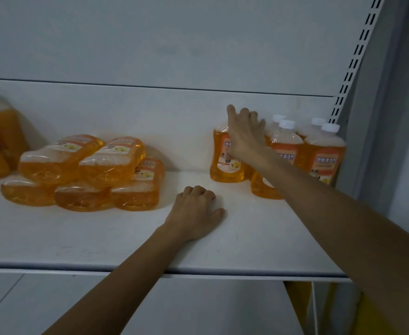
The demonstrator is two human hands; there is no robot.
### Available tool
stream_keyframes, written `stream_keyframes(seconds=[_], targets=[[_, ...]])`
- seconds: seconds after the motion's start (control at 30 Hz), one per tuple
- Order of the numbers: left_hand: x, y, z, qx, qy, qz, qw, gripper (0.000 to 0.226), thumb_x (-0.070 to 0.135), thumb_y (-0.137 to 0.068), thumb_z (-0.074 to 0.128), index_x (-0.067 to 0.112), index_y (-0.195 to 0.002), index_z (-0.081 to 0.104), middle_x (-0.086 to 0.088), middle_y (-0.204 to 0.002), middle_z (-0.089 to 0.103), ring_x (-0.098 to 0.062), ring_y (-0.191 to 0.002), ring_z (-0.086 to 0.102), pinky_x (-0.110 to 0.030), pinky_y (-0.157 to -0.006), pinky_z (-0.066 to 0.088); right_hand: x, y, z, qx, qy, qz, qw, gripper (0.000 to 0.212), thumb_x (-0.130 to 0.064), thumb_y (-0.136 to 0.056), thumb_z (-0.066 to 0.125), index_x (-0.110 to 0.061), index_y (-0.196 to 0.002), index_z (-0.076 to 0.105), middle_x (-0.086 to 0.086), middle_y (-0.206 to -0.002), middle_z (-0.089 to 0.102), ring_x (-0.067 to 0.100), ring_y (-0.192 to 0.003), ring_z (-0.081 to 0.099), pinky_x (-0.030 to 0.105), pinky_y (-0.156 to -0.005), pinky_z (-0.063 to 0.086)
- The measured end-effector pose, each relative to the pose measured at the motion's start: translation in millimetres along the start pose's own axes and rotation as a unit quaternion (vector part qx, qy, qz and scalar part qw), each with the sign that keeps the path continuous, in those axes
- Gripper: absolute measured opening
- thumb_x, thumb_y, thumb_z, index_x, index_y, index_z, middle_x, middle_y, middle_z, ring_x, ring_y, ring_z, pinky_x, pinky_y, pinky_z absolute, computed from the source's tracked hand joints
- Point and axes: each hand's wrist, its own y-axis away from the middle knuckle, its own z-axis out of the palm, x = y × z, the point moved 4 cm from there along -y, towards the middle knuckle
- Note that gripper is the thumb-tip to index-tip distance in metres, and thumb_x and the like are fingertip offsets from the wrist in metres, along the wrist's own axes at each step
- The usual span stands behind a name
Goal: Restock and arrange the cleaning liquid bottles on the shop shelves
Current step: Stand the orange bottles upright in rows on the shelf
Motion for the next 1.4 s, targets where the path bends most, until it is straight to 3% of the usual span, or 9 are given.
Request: stream_keyframes(seconds=[0.17,0.37,0.47,0.63,0.8,0.97,1.07,1.2,1.4], targets=[[-2,7,-16,0.078,0.055,0.02,0.995,0.035,0.033,-0.092,0.05,0.019,-0.124,0.056,-0.003,-0.133,0.051,-0.02,-0.12,0.046,-0.034,-0.101,0.037,-1,4,-4,0.001,0.029,0.003,1.0,0.103,-0.029,-0.07,0.081,-0.015,-0.145,0.013,0.02,-0.14,0.031,0.038,-0.129,0.031,0.054,-0.104,0.034],[-40,32,-90,0.252,0.044,0.074,0.964,0.026,0.021,-0.082,0.06,0.01,-0.105,0.066,-0.01,-0.112,0.064,-0.03,-0.105,0.057,-0.038,-0.091,0.044,-41,15,-18,0.073,0.059,-0.107,0.99,0.094,-0.04,-0.086,0.062,-0.012,-0.151,-0.001,0.021,-0.156,0.002,0.036,-0.145,-0.001,0.054,-0.114,-0.004],[-78,40,-130,0.285,0.036,0.005,0.958,0.031,0.024,-0.088,0.06,0.014,-0.117,0.059,-0.008,-0.126,0.056,-0.024,-0.118,0.048,-0.029,-0.092,0.037,-90,16,-29,0.1,-0.072,-0.194,0.973,0.083,-0.038,-0.089,0.058,-0.016,-0.152,0.008,0.016,-0.154,0.018,0.031,-0.142,0.016,0.047,-0.117,0.011],[-127,48,-137,0.139,0.056,-0.135,0.979,0.06,0.051,-0.089,0.05,0.016,-0.136,0.04,-0.01,-0.137,0.048,-0.028,-0.121,0.047,-0.039,-0.096,0.04,-143,1,-14,-0.084,-0.399,-0.078,0.91,0.073,-0.046,-0.09,0.056,-0.016,-0.147,0.023,0.014,-0.142,0.044,0.025,-0.13,0.043,0.033,-0.101,0.037],[-126,50,-122,0.093,-0.032,-0.107,0.989,0.074,0.057,-0.089,0.043,0.012,-0.144,0.025,-0.012,-0.15,0.031,-0.026,-0.137,0.029,-0.038,-0.11,0.024,-173,-17,25,-0.215,-0.434,0.01,0.874,0.074,-0.068,-0.085,0.044,-0.013,-0.135,0.046,0.008,-0.139,0.049,0.023,-0.122,0.049,0.027,-0.087,0.037],[-135,43,-115,0.092,-0.086,-0.093,0.988,0.084,0.059,-0.086,0.046,0.009,-0.147,0.017,-0.012,-0.151,0.027,-0.027,-0.138,0.027,-0.038,-0.111,0.021,-176,-21,42,-0.185,-0.502,0.032,0.845,0.054,-0.066,-0.078,0.058,-0.013,-0.083,0.065,0.0,-0.085,0.064,0.018,-0.085,0.061,0.031,-0.072,0.045],[-134,43,-115,0.104,-0.072,-0.089,0.988,0.085,0.059,-0.086,0.047,0.011,-0.148,0.015,-0.012,-0.153,0.023,-0.029,-0.139,0.024,-0.04,-0.113,0.018,-172,-19,39,-0.132,-0.523,0.036,0.841,0.062,-0.062,-0.076,0.063,-0.001,-0.086,0.067,0.001,-0.075,0.063,0.015,-0.075,0.061,0.032,-0.066,0.046],[-124,51,-108,0.16,-0.119,-0.069,0.977,0.086,0.058,-0.088,0.041,0.009,-0.149,0.006,-0.012,-0.157,0.009,-0.03,-0.143,0.014,-0.042,-0.115,0.014,-167,-14,16,-0.018,-0.576,0.028,0.817,0.041,-0.048,-0.076,0.072,-0.017,-0.102,0.066,-0.005,-0.094,0.067,0.012,-0.087,0.063,0.021,-0.067,0.05],[-101,50,-104,0.292,0.025,-0.027,0.956,0.1,0.049,-0.061,0.081,0.014,-0.142,0.034,-0.013,-0.145,0.031,-0.032,-0.13,0.034,-0.042,-0.098,0.041,-130,-8,-13,-0.028,-0.618,-0.002,0.785,0.082,-0.037,-0.073,0.079,-0.026,-0.142,0.037,0.004,-0.125,0.055,0.02,-0.107,0.06,0.036,-0.085,0.057]])
